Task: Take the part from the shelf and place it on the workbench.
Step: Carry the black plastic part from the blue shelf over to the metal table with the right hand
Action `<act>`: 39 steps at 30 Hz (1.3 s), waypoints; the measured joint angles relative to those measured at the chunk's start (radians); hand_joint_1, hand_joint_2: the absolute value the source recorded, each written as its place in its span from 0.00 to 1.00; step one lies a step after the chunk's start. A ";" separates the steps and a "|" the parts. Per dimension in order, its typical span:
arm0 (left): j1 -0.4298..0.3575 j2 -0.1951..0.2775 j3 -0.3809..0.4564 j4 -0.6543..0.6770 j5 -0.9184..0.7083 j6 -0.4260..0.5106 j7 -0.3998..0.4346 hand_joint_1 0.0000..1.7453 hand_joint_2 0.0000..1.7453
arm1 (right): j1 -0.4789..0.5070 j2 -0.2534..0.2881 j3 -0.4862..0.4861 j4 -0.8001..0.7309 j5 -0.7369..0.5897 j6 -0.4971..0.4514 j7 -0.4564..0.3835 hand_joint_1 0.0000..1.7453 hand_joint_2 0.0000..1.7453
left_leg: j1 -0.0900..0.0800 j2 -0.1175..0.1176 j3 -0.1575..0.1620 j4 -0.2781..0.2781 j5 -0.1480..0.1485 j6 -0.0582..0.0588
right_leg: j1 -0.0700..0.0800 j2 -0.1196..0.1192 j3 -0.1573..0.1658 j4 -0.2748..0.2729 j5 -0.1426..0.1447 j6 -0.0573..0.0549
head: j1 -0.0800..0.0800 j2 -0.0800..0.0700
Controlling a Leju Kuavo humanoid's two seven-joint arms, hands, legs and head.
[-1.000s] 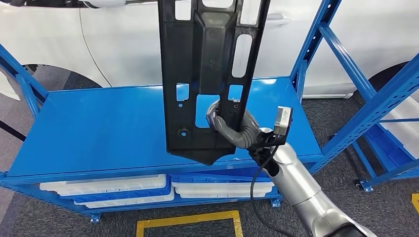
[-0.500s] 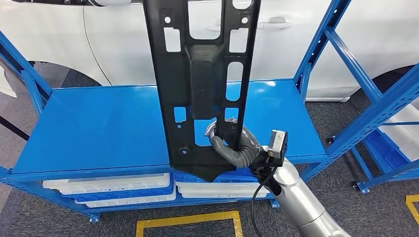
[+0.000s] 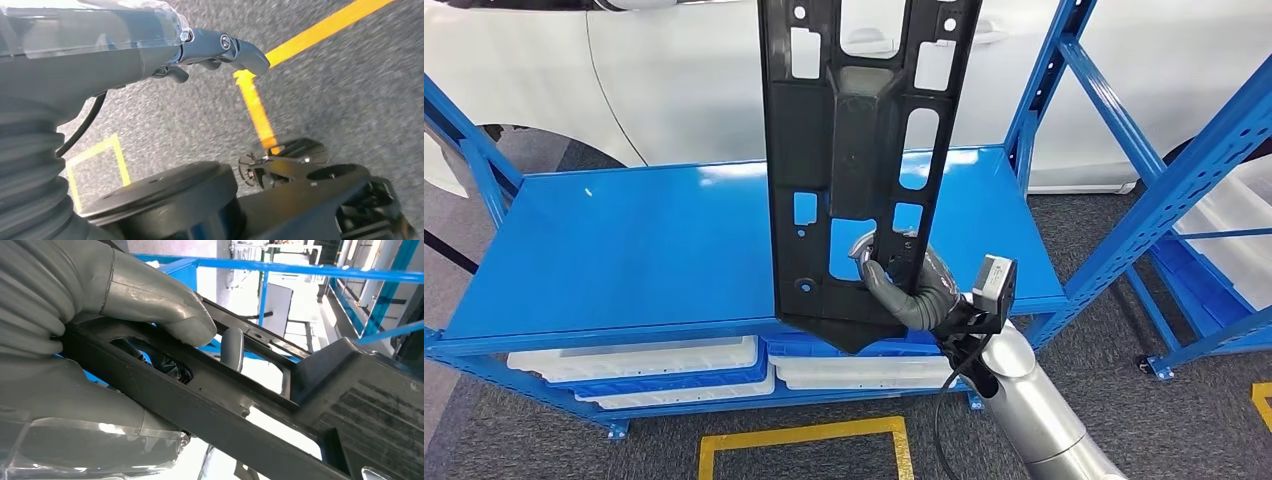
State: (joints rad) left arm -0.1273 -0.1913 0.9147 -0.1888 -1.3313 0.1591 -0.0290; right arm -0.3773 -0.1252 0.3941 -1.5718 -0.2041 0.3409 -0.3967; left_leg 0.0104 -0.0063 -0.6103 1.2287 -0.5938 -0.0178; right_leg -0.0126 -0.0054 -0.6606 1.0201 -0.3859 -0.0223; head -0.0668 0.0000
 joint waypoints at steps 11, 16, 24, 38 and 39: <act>0.007 -0.001 0.002 0.000 0.000 -0.005 0.002 0.00 1.00 | -0.002 0.009 -0.024 -0.015 0.003 0.005 -0.001 1.00 1.00 | -0.003 0.005 0.067 -0.226 0.133 0.055 | -0.004 0.004 -0.083 0.148 -0.115 0.052 | 0.000 0.000; 0.006 -0.001 0.002 0.000 0.000 -0.009 0.001 0.00 1.00 | 0.000 0.014 -0.030 -0.020 0.005 0.011 0.002 1.00 1.00 | -0.005 0.005 -0.005 -0.209 0.175 0.048 | -0.005 0.004 -0.006 0.206 -0.111 0.054 | 0.000 0.000; 0.005 -0.001 0.003 0.000 0.000 -0.009 0.000 0.00 1.00 | -0.006 0.036 -0.040 -0.040 0.008 0.019 0.003 1.00 1.00 | -0.006 0.001 -0.044 -0.170 0.162 0.007 | 0.001 0.000 0.110 -0.006 -0.085 0.005 | 0.000 0.000; 0.010 -0.003 0.004 0.000 0.000 -0.008 0.005 0.00 1.00 | -0.007 0.049 -0.047 -0.044 0.007 0.028 0.004 1.00 1.00 | -0.011 0.003 0.146 -0.240 0.072 0.035 | 0.004 -0.003 -0.030 -0.004 0.050 0.035 | 0.000 0.000; 0.011 -0.004 0.004 0.000 0.000 -0.008 0.005 0.00 1.00 | -0.007 0.049 -0.048 -0.044 0.007 0.028 0.004 1.00 1.00 | -0.009 0.006 0.135 -0.243 0.086 0.042 | 0.003 -0.001 -0.038 0.014 0.021 0.041 | 0.000 0.000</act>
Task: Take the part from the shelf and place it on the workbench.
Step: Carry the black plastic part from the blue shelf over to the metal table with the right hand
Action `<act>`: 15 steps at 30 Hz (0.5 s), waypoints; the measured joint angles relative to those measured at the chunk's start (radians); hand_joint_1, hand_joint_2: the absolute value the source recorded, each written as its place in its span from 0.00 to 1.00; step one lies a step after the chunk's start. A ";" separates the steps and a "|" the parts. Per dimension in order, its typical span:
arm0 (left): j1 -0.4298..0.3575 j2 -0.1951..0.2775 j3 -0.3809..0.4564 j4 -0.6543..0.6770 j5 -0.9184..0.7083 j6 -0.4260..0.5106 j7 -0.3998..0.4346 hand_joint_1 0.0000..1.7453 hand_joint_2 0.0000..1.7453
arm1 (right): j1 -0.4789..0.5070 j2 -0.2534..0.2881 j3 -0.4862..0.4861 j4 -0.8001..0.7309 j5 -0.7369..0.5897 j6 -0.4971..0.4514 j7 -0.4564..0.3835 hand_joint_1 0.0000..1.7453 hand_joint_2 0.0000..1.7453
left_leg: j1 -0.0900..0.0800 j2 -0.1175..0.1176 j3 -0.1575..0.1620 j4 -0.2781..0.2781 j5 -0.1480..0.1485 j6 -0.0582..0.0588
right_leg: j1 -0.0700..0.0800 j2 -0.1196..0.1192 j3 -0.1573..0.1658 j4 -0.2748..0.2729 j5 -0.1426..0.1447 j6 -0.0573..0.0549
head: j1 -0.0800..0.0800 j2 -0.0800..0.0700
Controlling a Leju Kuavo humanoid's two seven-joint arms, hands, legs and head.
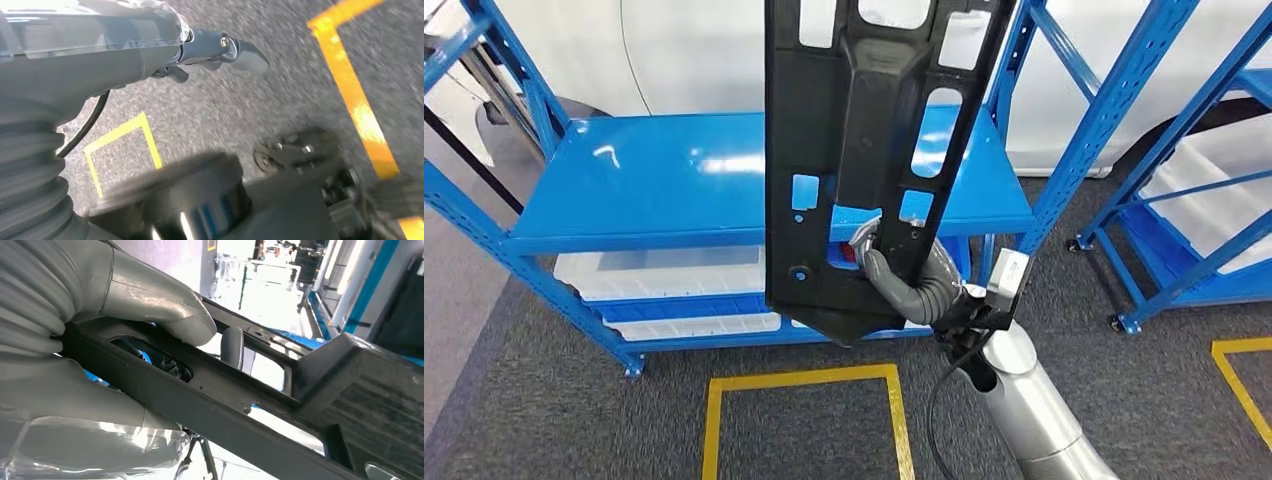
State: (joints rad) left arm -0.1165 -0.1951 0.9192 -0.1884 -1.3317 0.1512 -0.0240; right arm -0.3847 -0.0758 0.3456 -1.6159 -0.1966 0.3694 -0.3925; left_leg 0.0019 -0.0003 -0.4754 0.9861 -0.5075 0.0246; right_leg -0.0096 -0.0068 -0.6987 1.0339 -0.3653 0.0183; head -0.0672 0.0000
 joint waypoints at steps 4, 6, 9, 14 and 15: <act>0.001 -0.001 0.000 0.000 0.000 0.001 0.000 0.00 1.00 | 0.001 0.000 -0.002 -0.001 0.000 0.001 0.000 1.00 1.00 | 0.000 0.005 -0.065 0.003 0.055 0.011 | -0.005 0.003 -0.052 0.229 -0.179 0.016 | 0.000 0.000; 0.001 0.000 0.001 0.000 0.000 0.001 0.000 0.00 1.00 | 0.001 0.000 -0.002 -0.001 0.000 0.001 0.000 1.00 1.00 | 0.000 0.006 -0.103 0.012 0.077 0.007 | -0.007 0.003 -0.032 0.282 -0.154 0.019 | 0.000 0.000; -0.003 -0.001 0.001 0.000 0.000 0.001 0.000 0.00 1.00 | 0.000 0.000 -0.002 -0.001 0.000 0.002 0.000 1.00 1.00 | -0.001 0.005 -0.147 0.031 0.100 -0.003 | -0.009 0.004 0.114 0.115 -0.115 0.014 | 0.000 0.000; -0.004 -0.001 0.003 0.000 0.001 0.002 0.000 0.00 1.00 | -0.004 0.003 -0.004 -0.003 0.000 0.006 0.001 1.00 1.00 | -0.002 0.001 -0.171 0.035 0.129 -0.030 | -0.002 0.007 0.178 -0.018 -0.133 -0.022 | 0.000 0.000; -0.004 -0.001 0.003 0.000 0.002 0.003 -0.001 0.00 1.00 | -0.005 0.004 -0.004 -0.002 0.000 0.008 0.002 1.00 1.00 | -0.002 0.000 -0.180 0.049 0.108 -0.035 | -0.004 0.005 0.167 -0.020 -0.121 -0.031 | 0.000 0.000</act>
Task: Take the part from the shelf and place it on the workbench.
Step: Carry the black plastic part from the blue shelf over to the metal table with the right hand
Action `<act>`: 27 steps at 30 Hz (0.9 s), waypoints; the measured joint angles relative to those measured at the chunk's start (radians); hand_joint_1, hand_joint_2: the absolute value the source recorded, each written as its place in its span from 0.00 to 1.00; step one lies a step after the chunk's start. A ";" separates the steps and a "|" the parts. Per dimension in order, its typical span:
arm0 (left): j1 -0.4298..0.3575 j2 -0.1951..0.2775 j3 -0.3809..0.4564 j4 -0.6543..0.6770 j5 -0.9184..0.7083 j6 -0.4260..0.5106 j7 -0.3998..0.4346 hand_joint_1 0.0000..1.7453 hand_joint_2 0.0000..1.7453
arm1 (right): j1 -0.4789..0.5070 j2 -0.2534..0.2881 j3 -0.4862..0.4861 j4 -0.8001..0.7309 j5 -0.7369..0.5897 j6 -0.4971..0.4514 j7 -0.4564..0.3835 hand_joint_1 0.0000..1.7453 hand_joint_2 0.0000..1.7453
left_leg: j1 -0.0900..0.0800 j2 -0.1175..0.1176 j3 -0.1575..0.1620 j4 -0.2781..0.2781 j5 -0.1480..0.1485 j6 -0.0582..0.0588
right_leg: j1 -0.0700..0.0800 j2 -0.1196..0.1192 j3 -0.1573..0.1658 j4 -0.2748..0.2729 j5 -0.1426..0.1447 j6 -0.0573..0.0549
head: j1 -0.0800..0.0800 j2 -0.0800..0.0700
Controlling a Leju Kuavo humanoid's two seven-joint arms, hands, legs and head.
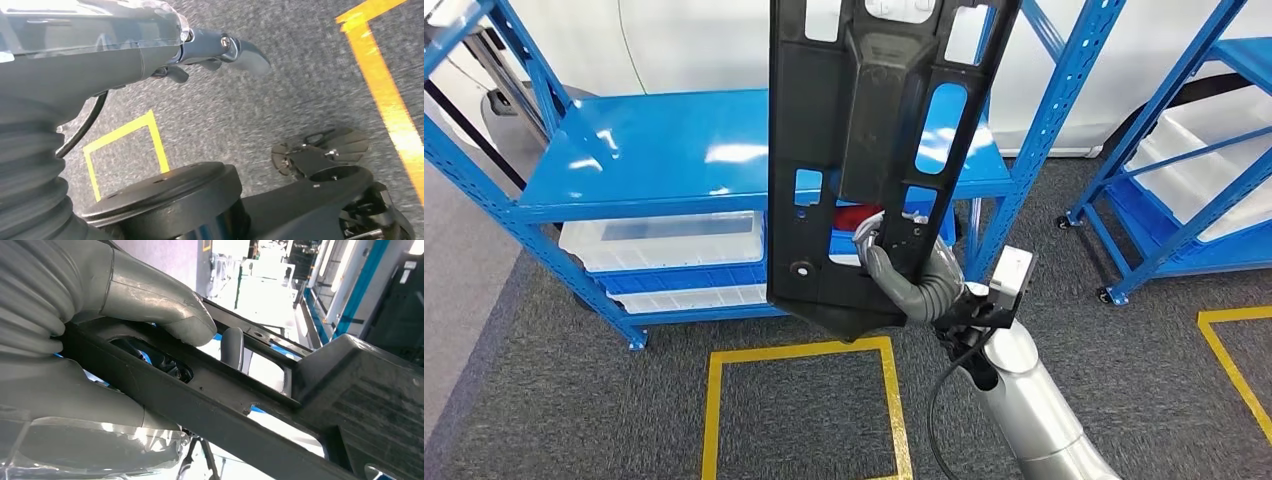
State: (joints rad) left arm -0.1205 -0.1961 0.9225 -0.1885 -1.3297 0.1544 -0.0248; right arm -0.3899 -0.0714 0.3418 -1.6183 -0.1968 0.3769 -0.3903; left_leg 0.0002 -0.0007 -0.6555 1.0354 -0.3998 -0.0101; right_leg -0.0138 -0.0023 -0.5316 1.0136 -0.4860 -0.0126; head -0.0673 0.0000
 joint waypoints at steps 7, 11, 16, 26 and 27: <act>-0.005 0.001 0.001 0.000 0.001 0.007 -0.002 0.00 1.00 | -0.008 0.010 0.000 0.011 -0.005 0.011 0.015 1.00 1.00 | 0.004 -0.002 0.003 0.252 -0.140 -0.015 | 0.002 -0.008 -0.109 0.005 0.085 -0.011 | 0.000 0.000; 0.001 0.001 0.002 0.000 -0.004 0.005 0.000 0.00 1.00 | -0.022 0.010 -0.004 0.019 -0.013 0.015 0.018 1.00 1.00 | 0.003 -0.005 0.182 -0.005 -0.126 -0.003 | 0.005 -0.007 -0.150 0.012 0.126 0.007 | 0.000 0.000; 0.001 -0.005 0.001 0.000 -0.018 0.008 -0.004 0.00 1.00 | -0.028 0.002 -0.015 0.027 -0.032 0.016 0.014 1.00 1.00 | 0.008 0.004 0.161 -0.047 -0.099 0.033 | 0.007 -0.001 -0.176 0.034 0.108 0.037 | 0.000 0.000; -0.003 -0.007 0.000 0.000 -0.019 0.014 -0.014 0.00 1.00 | -0.022 -0.015 -0.022 0.031 -0.047 0.017 0.014 1.00 1.00 | -0.006 0.067 0.087 -0.043 -0.036 0.032 | 0.017 -0.048 -0.027 0.012 0.029 0.024 | 0.000 0.000; -0.003 -0.007 0.000 0.000 -0.019 0.014 -0.014 0.00 1.00 | -0.022 -0.015 -0.022 0.031 -0.049 0.017 0.014 1.00 1.00 | -0.007 0.075 0.086 -0.043 -0.033 0.028 | 0.022 -0.053 -0.013 -0.014 0.024 0.017 | 0.000 0.000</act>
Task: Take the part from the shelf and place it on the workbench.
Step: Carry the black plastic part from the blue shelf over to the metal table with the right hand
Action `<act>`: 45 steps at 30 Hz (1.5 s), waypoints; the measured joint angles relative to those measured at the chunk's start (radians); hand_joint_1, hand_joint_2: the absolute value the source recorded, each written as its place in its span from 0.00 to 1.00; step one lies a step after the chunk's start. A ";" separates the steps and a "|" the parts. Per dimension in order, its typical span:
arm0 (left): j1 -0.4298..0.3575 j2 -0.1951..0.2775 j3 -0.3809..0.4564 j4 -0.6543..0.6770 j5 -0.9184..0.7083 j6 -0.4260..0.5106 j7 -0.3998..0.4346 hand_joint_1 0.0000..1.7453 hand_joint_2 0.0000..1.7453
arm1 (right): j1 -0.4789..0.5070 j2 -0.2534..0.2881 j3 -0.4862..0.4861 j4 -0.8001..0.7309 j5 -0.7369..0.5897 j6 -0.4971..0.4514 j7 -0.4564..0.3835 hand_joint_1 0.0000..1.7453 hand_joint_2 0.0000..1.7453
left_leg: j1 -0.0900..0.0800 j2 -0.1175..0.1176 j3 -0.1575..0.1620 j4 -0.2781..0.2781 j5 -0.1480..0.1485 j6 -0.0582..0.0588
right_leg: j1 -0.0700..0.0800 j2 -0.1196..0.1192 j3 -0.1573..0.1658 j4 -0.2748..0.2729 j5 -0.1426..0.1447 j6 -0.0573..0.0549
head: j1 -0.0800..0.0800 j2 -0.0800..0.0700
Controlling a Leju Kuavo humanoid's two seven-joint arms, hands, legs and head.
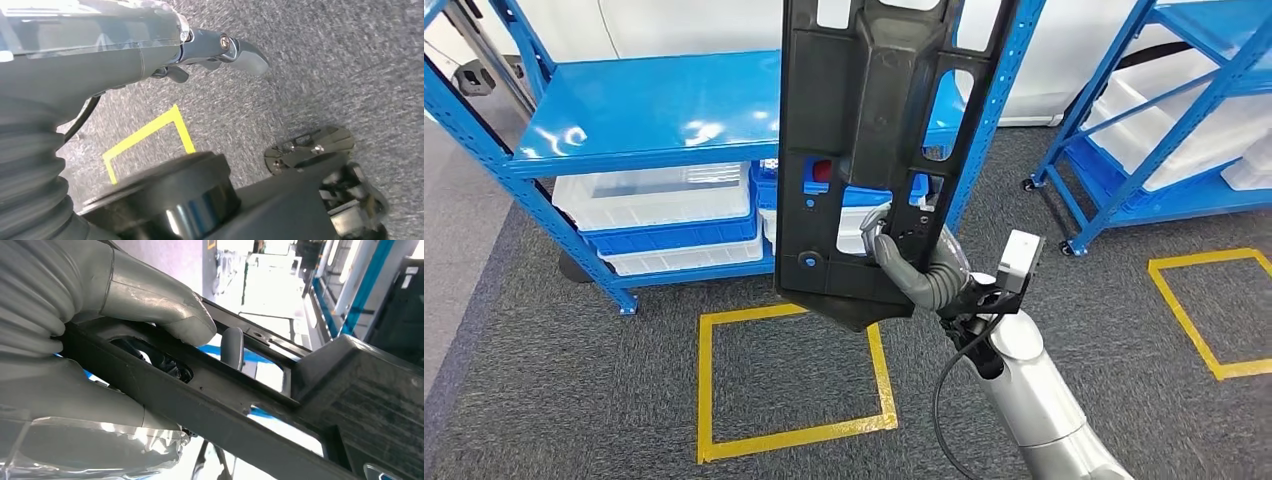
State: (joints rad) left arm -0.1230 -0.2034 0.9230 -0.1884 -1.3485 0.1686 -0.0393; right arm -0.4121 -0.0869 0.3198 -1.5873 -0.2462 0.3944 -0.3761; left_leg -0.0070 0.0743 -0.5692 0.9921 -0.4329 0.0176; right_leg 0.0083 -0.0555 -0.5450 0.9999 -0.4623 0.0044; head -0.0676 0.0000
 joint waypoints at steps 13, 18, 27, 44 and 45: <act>0.000 -0.002 0.000 0.000 -0.003 0.000 0.002 0.00 1.00 | 0.027 -0.001 -0.004 -0.011 -0.008 -0.002 0.002 1.00 1.00 | 0.029 -0.101 0.013 0.087 -0.046 -0.044 | -0.021 0.113 -0.037 0.001 0.034 -0.018 | 0.000 0.000; 0.002 -0.001 -0.001 0.000 -0.011 -0.003 0.006 0.00 1.00 | 0.034 -0.004 -0.013 -0.019 -0.009 -0.001 0.002 1.00 1.00 | 0.031 -0.110 0.039 0.013 -0.045 -0.027 | -0.022 0.151 -0.070 0.017 0.045 0.017 | 0.000 0.000; 0.003 0.003 -0.001 0.000 -0.017 -0.005 0.012 0.00 1.00 | 0.054 -0.007 -0.022 -0.029 -0.009 -0.002 0.002 1.00 1.00 | 0.022 -0.019 0.028 0.012 -0.034 -0.002 | -0.022 0.037 -0.125 0.165 -0.005 0.030 | 0.000 0.000; 0.001 0.012 -0.001 0.000 -0.013 0.000 0.014 0.00 1.00 | 0.052 0.006 -0.026 -0.038 -0.009 0.005 0.002 1.00 1.00 | 0.022 -0.124 0.020 0.072 -0.059 -0.035 | -0.013 0.134 -0.080 0.023 0.058 -0.023 | 0.000 0.000; 0.004 0.013 -0.001 0.000 -0.014 0.000 0.013 0.00 1.00 | 0.052 0.008 -0.027 -0.038 -0.009 0.007 0.002 1.00 1.00 | 0.023 -0.141 0.032 0.040 -0.054 -0.032 | -0.013 0.144 -0.087 0.026 0.061 -0.016 | 0.000 0.000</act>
State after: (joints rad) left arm -0.1194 -0.1903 0.9224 -0.1888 -1.3627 0.1682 -0.0260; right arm -0.3602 -0.0792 0.2931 -1.6250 -0.2553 0.4009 -0.3744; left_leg 0.0157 -0.0666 -0.5372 1.0326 -0.4868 -0.0144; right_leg -0.0048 0.0888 -0.6321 1.0263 -0.4018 -0.0120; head -0.0674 0.0000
